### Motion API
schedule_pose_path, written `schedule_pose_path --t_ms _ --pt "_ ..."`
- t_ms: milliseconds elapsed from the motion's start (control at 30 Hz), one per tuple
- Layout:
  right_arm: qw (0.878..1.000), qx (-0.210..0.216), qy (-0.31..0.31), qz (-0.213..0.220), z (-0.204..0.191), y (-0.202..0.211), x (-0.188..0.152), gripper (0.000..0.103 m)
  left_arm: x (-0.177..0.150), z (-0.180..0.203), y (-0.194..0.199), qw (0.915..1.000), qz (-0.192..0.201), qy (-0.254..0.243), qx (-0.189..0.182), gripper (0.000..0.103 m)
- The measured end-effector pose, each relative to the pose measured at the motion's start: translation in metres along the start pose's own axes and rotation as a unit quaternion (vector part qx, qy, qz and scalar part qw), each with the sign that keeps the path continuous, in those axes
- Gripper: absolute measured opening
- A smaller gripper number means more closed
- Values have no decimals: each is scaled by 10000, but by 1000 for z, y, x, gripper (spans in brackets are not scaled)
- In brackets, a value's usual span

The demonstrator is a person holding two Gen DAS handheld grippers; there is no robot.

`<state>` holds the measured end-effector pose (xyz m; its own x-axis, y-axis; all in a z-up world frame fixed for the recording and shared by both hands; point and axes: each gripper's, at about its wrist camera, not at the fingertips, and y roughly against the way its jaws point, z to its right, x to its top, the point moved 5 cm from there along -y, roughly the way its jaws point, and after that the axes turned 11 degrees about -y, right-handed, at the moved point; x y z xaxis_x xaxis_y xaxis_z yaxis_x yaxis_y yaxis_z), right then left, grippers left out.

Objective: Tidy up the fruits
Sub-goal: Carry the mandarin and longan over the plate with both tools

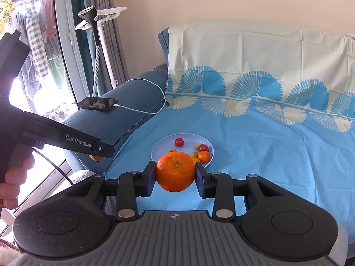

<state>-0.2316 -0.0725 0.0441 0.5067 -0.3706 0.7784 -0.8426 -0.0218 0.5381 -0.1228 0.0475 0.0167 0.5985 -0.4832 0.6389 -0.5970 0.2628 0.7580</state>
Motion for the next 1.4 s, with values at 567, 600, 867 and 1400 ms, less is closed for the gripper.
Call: schedule_pose_path --t_ms 567,600,867,1400 --pt "9988 -208 -38 -441 8 -57 8 38 19 -37 -58 9985 -419 360 12 31" --pt "9986 -219 -47 -472 9 -63 9 38 22 -41 -63 9982 -451 389 18 31" --pt "9977 -205 -125 -628 18 -120 24 38 49 -60 -117 9962 -676 555 21 31" --pt "9952 -261 214 -919 46 -276 43 38 89 -58 -270 9915 -1259 342 -36 31"
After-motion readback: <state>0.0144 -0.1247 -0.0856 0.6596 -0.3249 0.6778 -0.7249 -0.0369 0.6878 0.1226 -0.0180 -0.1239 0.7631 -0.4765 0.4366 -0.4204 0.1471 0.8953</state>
